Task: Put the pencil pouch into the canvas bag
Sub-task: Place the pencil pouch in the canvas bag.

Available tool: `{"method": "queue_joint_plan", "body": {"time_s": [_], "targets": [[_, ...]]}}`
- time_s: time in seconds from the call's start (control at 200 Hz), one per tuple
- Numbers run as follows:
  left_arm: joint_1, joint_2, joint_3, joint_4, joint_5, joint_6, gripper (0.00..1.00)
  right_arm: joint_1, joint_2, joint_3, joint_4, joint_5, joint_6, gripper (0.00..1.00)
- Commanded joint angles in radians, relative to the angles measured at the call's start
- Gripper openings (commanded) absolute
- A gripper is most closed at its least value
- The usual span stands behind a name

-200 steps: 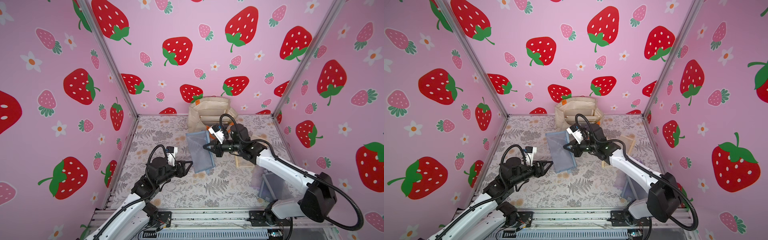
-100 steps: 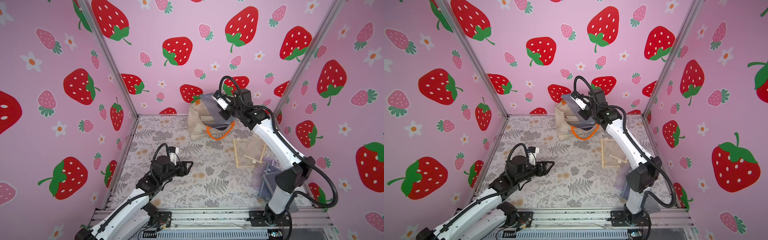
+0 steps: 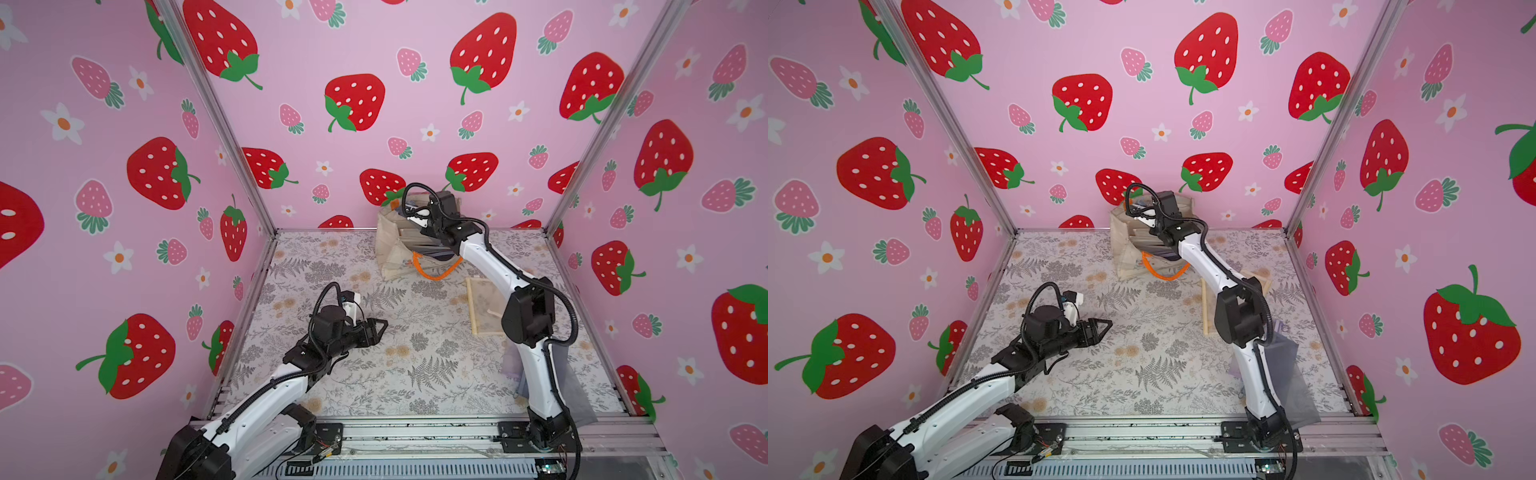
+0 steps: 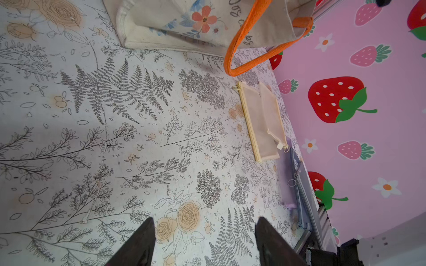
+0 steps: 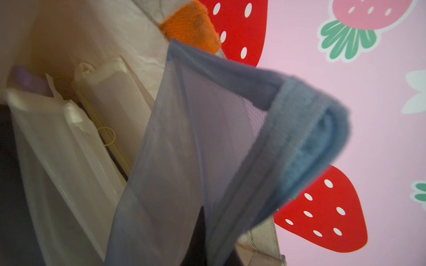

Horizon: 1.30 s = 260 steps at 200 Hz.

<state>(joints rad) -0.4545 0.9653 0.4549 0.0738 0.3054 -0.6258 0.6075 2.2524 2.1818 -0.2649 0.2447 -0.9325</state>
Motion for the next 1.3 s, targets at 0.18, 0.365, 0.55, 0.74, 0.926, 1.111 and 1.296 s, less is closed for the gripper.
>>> {"method": "queue_joint_plan", "body": {"time_s": [0.18,0.365,0.55,0.74,0.926,1.111,1.296], "targets": [[0.013,0.075,0.007,0.098,0.051,-0.014,0.70,-0.013,-0.139,-0.181,0.096,-0.118,-0.032,0.00],[0.013,0.068,-0.001,0.103,0.053,-0.020,0.70,-0.052,-0.230,-0.262,0.075,-0.274,0.043,0.00],[0.013,0.038,-0.012,0.088,0.049,-0.024,0.69,-0.064,-0.281,-0.294,0.039,-0.368,0.083,0.00],[0.013,-0.006,-0.018,0.058,0.043,-0.024,0.69,-0.073,-0.300,-0.331,0.002,-0.412,0.043,0.00],[0.014,-0.041,-0.025,0.038,0.034,-0.027,0.69,-0.083,-0.311,-0.369,-0.034,-0.457,0.001,0.00],[0.013,-0.041,-0.024,0.039,0.034,-0.031,0.69,-0.089,-0.317,-0.384,-0.060,-0.491,-0.028,0.00],[0.014,-0.035,-0.024,0.042,0.028,-0.031,0.68,-0.095,-0.329,-0.400,-0.102,-0.540,-0.082,0.00]]}}
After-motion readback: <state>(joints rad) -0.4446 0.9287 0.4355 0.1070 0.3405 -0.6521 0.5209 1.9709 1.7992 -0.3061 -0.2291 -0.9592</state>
